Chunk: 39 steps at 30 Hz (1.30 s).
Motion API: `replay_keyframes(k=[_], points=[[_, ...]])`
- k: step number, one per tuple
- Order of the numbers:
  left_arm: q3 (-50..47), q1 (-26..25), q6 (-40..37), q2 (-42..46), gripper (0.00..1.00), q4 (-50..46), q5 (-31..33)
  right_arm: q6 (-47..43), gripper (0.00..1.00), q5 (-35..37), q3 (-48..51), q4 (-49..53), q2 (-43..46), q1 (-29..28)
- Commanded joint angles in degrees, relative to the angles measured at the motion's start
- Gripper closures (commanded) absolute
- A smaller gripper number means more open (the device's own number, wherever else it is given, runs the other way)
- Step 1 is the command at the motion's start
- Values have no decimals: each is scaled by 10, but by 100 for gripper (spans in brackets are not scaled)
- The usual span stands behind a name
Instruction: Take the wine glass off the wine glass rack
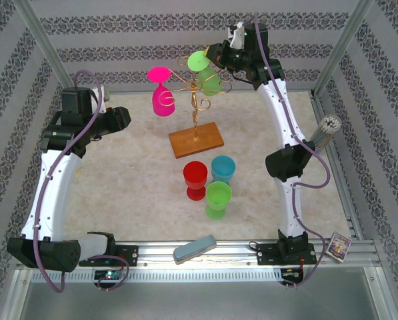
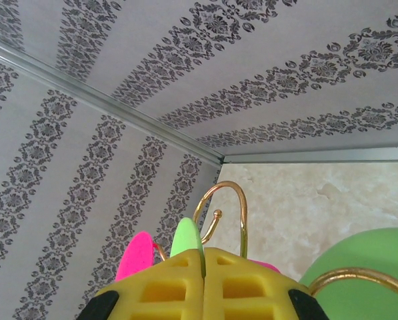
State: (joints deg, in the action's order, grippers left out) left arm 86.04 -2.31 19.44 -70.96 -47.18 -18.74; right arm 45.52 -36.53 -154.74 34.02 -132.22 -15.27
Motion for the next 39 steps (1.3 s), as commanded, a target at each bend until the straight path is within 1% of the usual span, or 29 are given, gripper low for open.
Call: replay_keyframes(k=[1, 14, 39], points=[[4, -6, -16, 6, 57, -6, 10, 15, 100, 1, -23, -31, -8, -6], [7, -6, -20, 5, 57, -11, 16, 25, 100, 41, -26, -46, -10, -2], [11, -6, -21, 6, 57, -13, 17, 21, 100, 98, -25, -41, 2, 28]])
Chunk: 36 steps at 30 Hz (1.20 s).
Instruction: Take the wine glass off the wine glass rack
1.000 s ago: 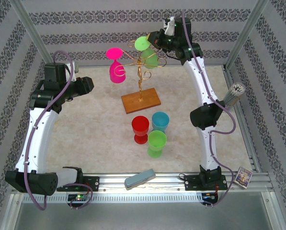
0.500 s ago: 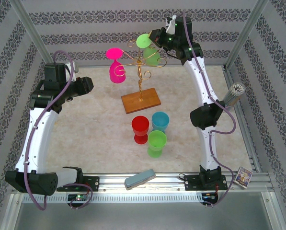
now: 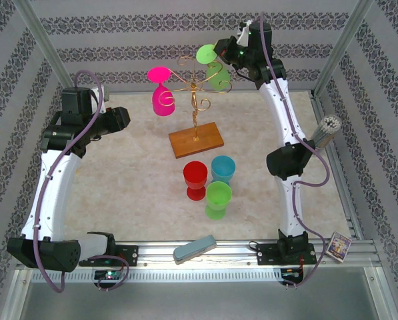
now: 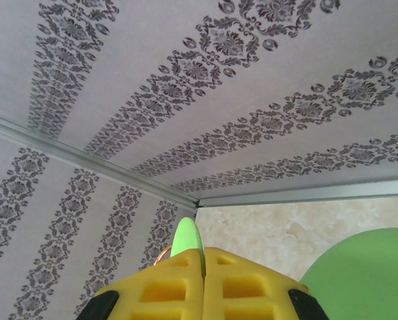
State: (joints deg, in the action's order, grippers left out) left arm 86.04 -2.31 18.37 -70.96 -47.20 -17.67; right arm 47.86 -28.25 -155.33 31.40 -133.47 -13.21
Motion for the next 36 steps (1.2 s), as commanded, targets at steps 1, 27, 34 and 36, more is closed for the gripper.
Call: replay_keyframes(k=[1, 27, 34, 36], points=[[12, -6, -11, 6, 57, -14, 6, -5, 100, 20, -19, -13, 17, 10], [-20, -6, -7, 34, 57, 2, -28, -52, 100, 76, 161, -5, 157, 56], [-43, -6, 7, 53, 56, 8, -34, -60, 100, 67, 293, -29, 257, 71], [-49, -6, 12, 56, 56, 7, -41, -66, 100, 62, 329, -33, 286, 71]])
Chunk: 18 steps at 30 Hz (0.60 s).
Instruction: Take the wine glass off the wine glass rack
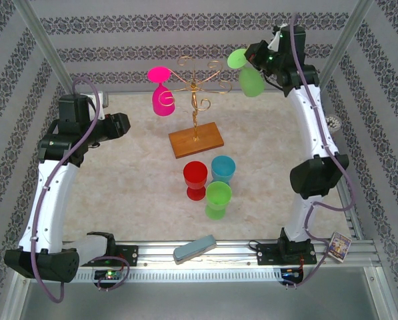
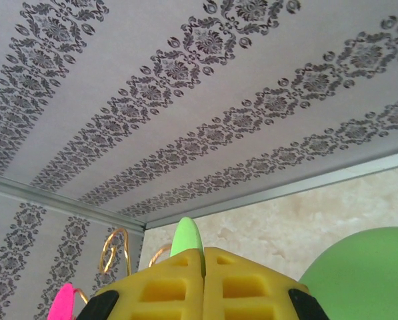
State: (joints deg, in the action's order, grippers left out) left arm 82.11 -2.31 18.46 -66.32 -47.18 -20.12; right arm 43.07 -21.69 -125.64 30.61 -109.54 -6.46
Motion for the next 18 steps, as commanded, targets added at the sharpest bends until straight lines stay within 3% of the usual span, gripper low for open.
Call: replay_keyframes(k=[1, 10, 18], points=[[-13, -6, 14, 10, 56, 6, -21, -23, 100, -5, 53, -26, 63, 4], [-37, -6, 20, 37, 56, -18, -29, -47, 100, -31, 223, -29, 217, -8], [-59, -6, 32, 68, 56, -40, -40, -92, 100, -20, 296, 28, 341, -83]])
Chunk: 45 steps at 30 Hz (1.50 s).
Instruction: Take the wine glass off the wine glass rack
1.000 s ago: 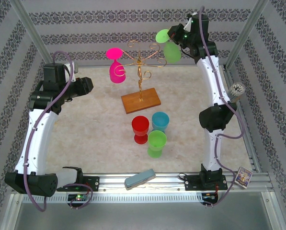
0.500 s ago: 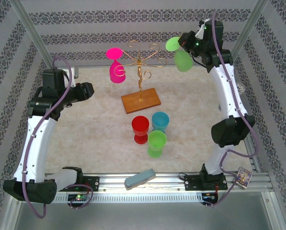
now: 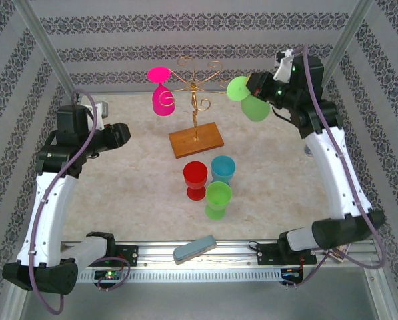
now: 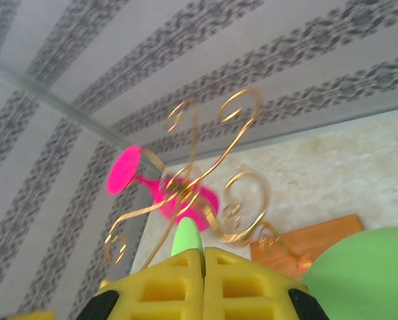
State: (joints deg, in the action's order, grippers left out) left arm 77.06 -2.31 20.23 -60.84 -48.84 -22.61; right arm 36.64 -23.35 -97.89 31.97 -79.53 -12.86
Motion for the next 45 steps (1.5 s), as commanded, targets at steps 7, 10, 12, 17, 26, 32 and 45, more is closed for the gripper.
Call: replay_keyframes(k=[7, 10, 12, 17, 26, 32, 45], points=[[-20, -6, 26, 44, 56, -44, -25, -45, 100, 43, 73, 46, 129, -117], [-27, -6, 32, 61, 56, -53, -25, -48, 100, 65, 94, 56, 158, -161], [-30, -6, 33, 67, 56, -62, -27, -46, 100, 78, 111, 59, 174, -187], [-30, -6, 28, 83, 56, -97, -25, -50, 100, 94, 143, 56, 194, -264], [-51, -6, 27, 119, 56, -137, -22, -76, 100, 122, 132, 40, 162, -398], [-69, -6, 30, 136, 56, -151, -27, -106, 100, 134, 81, 27, 99, -471], [-65, -4, 45, 152, 56, -170, -10, -162, 100, 95, -45, 17, -58, -535]])
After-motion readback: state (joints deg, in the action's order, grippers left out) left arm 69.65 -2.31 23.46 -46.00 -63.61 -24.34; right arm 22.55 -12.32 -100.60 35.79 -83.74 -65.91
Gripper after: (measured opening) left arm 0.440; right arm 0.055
